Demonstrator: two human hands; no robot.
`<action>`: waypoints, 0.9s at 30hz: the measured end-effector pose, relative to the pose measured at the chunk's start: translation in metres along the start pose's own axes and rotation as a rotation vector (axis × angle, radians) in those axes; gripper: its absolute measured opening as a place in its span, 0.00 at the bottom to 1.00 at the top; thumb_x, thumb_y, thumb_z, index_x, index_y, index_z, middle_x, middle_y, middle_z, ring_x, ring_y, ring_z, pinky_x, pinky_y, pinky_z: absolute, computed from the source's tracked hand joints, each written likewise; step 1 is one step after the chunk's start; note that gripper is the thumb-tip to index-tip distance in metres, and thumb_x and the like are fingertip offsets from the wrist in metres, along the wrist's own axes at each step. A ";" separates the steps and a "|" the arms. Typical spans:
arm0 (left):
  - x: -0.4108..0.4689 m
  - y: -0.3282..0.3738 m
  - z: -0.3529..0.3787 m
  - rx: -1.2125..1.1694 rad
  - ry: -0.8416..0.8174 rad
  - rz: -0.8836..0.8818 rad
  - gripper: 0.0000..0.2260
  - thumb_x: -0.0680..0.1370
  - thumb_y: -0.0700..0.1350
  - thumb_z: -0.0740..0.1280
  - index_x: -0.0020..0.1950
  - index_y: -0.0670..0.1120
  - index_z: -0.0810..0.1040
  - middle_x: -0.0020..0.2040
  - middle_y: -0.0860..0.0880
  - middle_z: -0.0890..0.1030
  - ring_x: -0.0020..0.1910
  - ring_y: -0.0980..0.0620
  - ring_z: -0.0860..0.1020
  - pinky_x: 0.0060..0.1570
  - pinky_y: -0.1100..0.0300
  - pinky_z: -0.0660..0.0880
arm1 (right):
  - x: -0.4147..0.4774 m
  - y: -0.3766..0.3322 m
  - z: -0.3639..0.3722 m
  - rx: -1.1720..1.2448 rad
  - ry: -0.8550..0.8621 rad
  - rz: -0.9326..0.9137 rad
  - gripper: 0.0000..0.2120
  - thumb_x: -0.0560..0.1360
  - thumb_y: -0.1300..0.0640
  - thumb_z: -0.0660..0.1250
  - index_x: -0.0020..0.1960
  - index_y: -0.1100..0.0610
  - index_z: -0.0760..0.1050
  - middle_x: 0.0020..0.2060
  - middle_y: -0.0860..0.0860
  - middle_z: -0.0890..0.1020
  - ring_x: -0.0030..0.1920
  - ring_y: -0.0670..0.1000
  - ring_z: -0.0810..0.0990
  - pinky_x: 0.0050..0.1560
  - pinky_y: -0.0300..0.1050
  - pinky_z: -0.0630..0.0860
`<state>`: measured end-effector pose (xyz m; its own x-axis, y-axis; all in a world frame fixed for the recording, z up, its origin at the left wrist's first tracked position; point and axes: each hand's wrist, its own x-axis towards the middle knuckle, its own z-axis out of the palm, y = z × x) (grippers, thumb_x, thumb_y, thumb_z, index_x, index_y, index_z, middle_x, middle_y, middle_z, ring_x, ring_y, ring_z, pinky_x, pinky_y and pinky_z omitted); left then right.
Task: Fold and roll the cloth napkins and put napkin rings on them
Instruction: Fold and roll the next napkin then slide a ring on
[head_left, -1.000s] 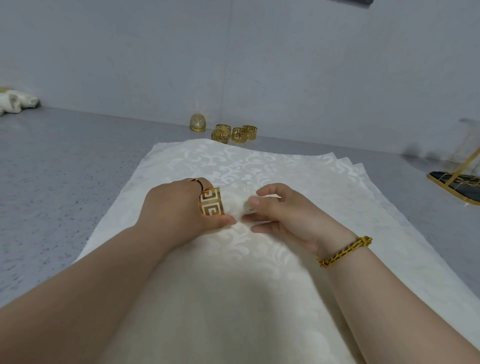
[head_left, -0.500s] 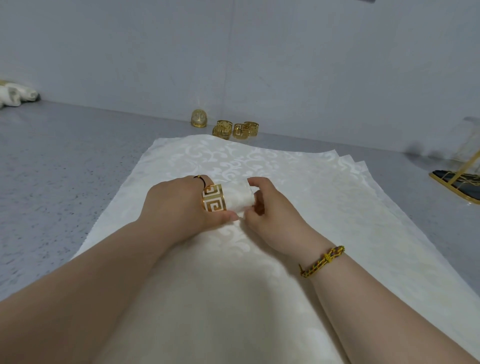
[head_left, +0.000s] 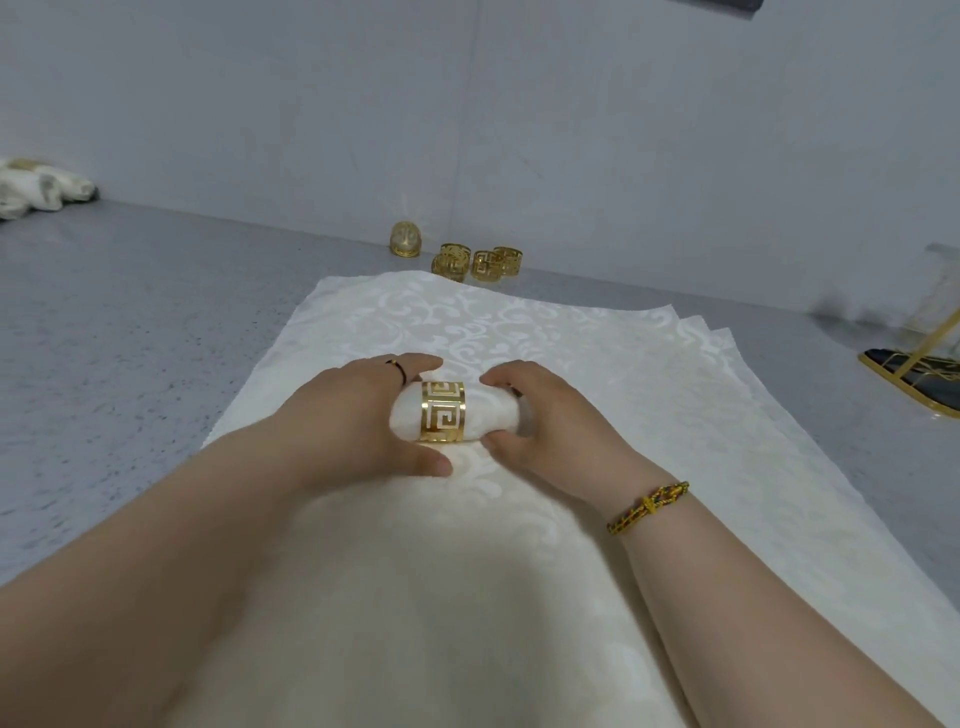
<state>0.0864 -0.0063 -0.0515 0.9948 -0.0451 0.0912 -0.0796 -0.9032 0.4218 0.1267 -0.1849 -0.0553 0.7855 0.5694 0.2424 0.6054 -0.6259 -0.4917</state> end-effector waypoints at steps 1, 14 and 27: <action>-0.003 -0.007 -0.004 -0.082 -0.025 -0.009 0.40 0.63 0.58 0.74 0.71 0.59 0.59 0.66 0.58 0.69 0.63 0.57 0.68 0.56 0.66 0.63 | 0.000 0.001 0.000 0.038 0.000 0.021 0.21 0.71 0.62 0.68 0.62 0.56 0.69 0.53 0.48 0.71 0.55 0.49 0.71 0.52 0.36 0.66; -0.006 -0.001 0.003 0.107 0.209 0.142 0.23 0.68 0.56 0.71 0.61 0.57 0.74 0.58 0.57 0.78 0.56 0.55 0.74 0.50 0.65 0.65 | 0.000 0.001 0.001 0.191 -0.061 0.047 0.17 0.70 0.65 0.68 0.58 0.56 0.72 0.47 0.44 0.69 0.50 0.44 0.70 0.48 0.29 0.67; -0.016 -0.014 -0.011 -0.591 0.263 -0.257 0.18 0.74 0.52 0.66 0.63 0.53 0.71 0.52 0.54 0.73 0.50 0.54 0.72 0.37 0.67 0.67 | 0.000 0.003 -0.003 0.491 -0.033 0.249 0.27 0.72 0.54 0.69 0.69 0.50 0.64 0.57 0.43 0.71 0.54 0.44 0.72 0.48 0.29 0.70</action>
<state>0.0713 0.0117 -0.0485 0.9442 0.3114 0.1069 0.0607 -0.4838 0.8731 0.1287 -0.1882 -0.0543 0.8882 0.4571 0.0468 0.2648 -0.4259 -0.8652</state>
